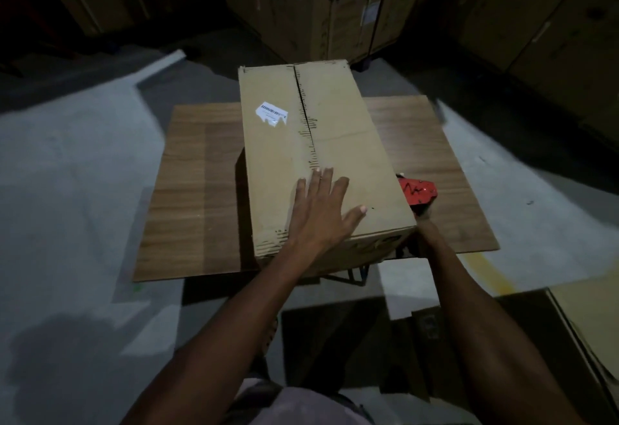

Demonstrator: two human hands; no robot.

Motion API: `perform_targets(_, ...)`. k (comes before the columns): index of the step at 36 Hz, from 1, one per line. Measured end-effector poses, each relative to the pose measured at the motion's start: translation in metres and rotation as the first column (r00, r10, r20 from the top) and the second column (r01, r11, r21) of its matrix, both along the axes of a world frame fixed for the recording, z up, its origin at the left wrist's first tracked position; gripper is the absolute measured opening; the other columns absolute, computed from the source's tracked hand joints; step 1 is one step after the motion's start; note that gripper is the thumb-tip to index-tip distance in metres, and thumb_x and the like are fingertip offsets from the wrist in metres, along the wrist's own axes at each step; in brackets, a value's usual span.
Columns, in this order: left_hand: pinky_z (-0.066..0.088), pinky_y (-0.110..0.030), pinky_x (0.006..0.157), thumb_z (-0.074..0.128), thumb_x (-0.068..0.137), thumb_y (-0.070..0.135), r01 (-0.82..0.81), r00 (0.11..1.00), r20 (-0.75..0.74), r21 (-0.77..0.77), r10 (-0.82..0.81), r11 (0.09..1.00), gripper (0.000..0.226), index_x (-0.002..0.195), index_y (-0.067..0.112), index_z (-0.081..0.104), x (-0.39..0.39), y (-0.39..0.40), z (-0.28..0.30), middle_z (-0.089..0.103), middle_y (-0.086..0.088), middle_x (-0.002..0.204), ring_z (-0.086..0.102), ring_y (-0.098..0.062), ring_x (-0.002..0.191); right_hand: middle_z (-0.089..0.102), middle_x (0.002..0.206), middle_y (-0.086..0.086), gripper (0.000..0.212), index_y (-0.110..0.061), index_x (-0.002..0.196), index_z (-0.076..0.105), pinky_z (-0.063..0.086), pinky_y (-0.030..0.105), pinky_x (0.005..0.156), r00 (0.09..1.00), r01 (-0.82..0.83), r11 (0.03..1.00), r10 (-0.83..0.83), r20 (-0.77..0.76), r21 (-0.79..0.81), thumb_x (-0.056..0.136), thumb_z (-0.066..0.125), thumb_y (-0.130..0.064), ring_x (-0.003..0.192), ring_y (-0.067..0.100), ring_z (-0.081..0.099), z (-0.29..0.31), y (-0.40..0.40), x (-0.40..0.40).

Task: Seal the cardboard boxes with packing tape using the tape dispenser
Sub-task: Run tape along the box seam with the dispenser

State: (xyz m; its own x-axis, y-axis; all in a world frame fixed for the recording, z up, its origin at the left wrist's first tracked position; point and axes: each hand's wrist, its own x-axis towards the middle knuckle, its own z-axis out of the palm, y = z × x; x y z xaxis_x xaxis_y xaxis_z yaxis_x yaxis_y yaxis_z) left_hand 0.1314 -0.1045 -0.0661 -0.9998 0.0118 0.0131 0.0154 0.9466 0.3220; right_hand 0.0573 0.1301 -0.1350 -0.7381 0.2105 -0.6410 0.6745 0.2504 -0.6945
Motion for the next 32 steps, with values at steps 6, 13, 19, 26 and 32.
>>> perform_targets(6,0.006,-0.053,0.124,0.029,0.098,0.068,0.004,1.000,-0.029,-0.021,-0.005,1.000,0.067,0.150,0.025,0.035,0.000,0.000,-0.001,0.021,-0.012,0.167,0.011,-0.031,0.155,0.053,0.060,0.013,0.028,-0.009,0.066,0.056,0.036,0.034,0.056,0.995,0.078,0.983,-0.066,-0.075,0.169,0.089,0.060,-0.024,0.052,0.024,0.049,0.030,0.013,0.004)
perform_targets(13,0.006,-0.053,0.125,0.025,0.100,0.067,0.032,0.999,-0.004,-0.026,-0.032,0.999,0.071,0.155,0.023,0.030,0.002,0.000,0.001,0.016,-0.013,0.168,0.007,-0.031,0.156,0.049,0.059,0.003,0.013,-0.009,0.090,0.057,0.033,0.026,0.044,0.937,0.304,0.948,-0.315,-0.151,-0.091,0.094,0.070,-0.011,0.043,0.015,0.043,0.042,0.001,0.040)
perform_targets(19,0.010,-0.056,0.123,0.026,0.101,0.064,0.063,0.998,0.004,-0.069,-0.063,0.996,0.071,0.155,0.018,0.031,0.003,-0.001,0.005,0.021,-0.019,0.166,0.012,-0.037,0.154,0.058,0.072,0.003,0.005,-0.018,0.103,0.058,0.042,0.025,0.047,0.860,0.320,0.924,-0.376,-0.346,-0.210,0.100,0.059,-0.014,0.050,0.009,0.051,0.088,-0.026,0.101)
perform_targets(26,0.013,-0.056,0.122,0.032,0.100,0.063,0.074,0.997,0.017,-0.030,-0.073,0.997,0.067,0.152,0.020,0.035,-0.005,-0.003,0.004,0.024,-0.018,0.164,0.016,-0.038,0.152,0.070,0.076,-0.006,0.002,-0.017,0.101,0.062,0.052,0.025,0.060,0.735,0.301,0.909,-0.413,-0.537,-0.288,0.102,0.061,-0.017,0.065,0.009,0.061,0.107,-0.097,0.163)
perform_targets(32,0.048,-0.052,0.100,0.055,0.103,0.035,0.005,0.992,-0.103,0.594,0.070,0.805,0.024,0.104,0.021,0.074,-0.007,-0.025,0.019,0.074,-0.003,0.105,0.066,-0.026,0.103,0.068,0.077,0.003,0.020,-0.011,0.093,0.066,0.054,0.046,0.075,0.752,0.276,0.901,-0.419,-0.509,-0.335,0.077,0.067,-0.023,0.075,0.026,0.064,0.121,-0.129,0.170)
